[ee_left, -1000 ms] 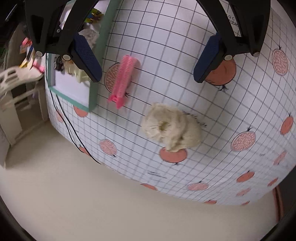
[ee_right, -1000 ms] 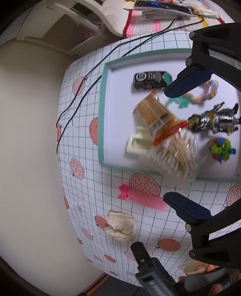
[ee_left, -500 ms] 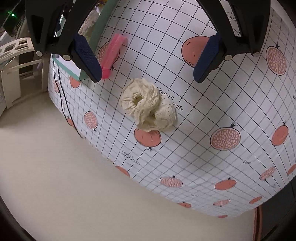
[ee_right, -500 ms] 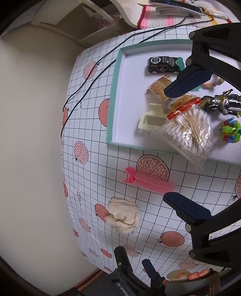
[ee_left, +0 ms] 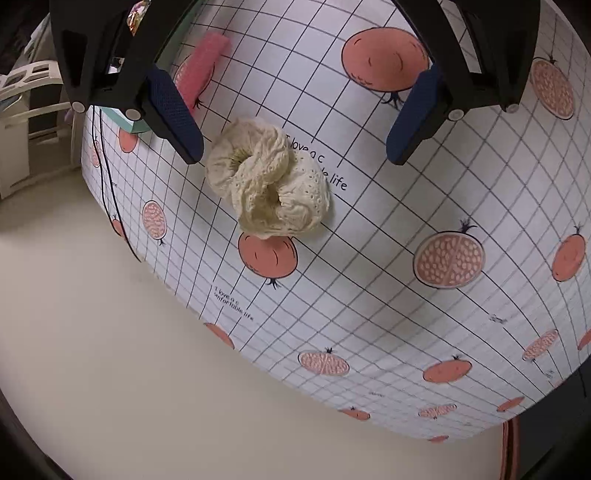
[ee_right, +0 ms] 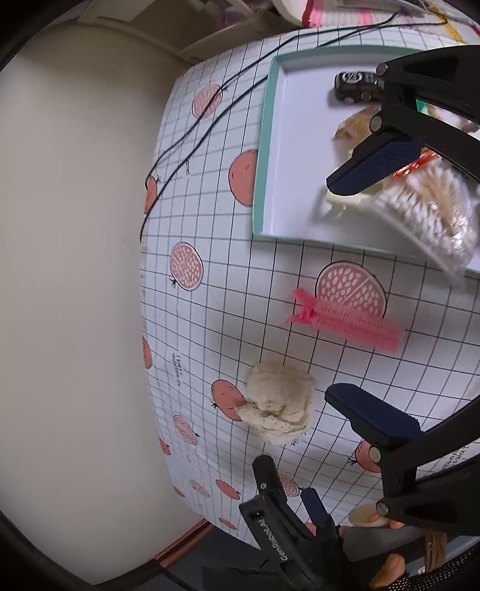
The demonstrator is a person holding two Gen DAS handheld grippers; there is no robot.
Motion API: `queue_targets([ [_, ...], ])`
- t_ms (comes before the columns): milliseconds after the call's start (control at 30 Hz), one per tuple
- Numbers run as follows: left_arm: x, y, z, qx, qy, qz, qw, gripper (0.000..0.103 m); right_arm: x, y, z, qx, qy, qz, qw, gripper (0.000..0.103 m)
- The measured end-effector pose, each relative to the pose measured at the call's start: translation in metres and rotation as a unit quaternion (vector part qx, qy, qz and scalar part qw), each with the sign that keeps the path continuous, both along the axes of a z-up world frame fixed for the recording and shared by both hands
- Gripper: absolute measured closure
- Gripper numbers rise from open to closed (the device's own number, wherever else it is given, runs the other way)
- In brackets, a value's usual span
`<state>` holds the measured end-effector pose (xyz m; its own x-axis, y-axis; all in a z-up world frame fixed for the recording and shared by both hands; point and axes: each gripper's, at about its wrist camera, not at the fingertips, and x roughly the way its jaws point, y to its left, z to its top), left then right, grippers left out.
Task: Organize objects
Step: 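Move both tools back toward the lace scrunchie and pink hair roller, then grasp the cream lace scrunchie with left tool while right tool grasps pink roller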
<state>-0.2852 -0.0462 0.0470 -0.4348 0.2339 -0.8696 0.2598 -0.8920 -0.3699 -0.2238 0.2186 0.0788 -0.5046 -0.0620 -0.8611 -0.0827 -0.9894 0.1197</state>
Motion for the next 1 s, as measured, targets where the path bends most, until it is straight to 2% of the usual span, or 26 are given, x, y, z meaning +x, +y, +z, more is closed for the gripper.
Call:
queue_targets([
  [267, -0.019, 0.009, -0.02, -0.004, -0.008, -0.012, 0.9999, 0.004, -0.018, -0.007, -0.021, -0.005, -0.014, 0.009, 1.0, 0.0],
  [533, -0.032, 0.015, -0.025, -0.025, 0.025, -0.018, 0.9992, 0.004, -0.03, -0.017, -0.035, -0.006, -0.02, 0.026, 0.999, 0.0],
  [800, -0.037, 0.027, -0.035, -0.016, 0.018, -0.04, 0.9989, 0.004, -0.038, -0.032, -0.052, -0.005, -0.035, 0.047, 0.998, 0.005],
  [1000, -0.038, 0.03, -0.046, -0.017, -0.005, -0.036, 0.9992, 0.004, -0.035, -0.038, -0.062, 0.011, -0.044, 0.057, 0.997, 0.011],
])
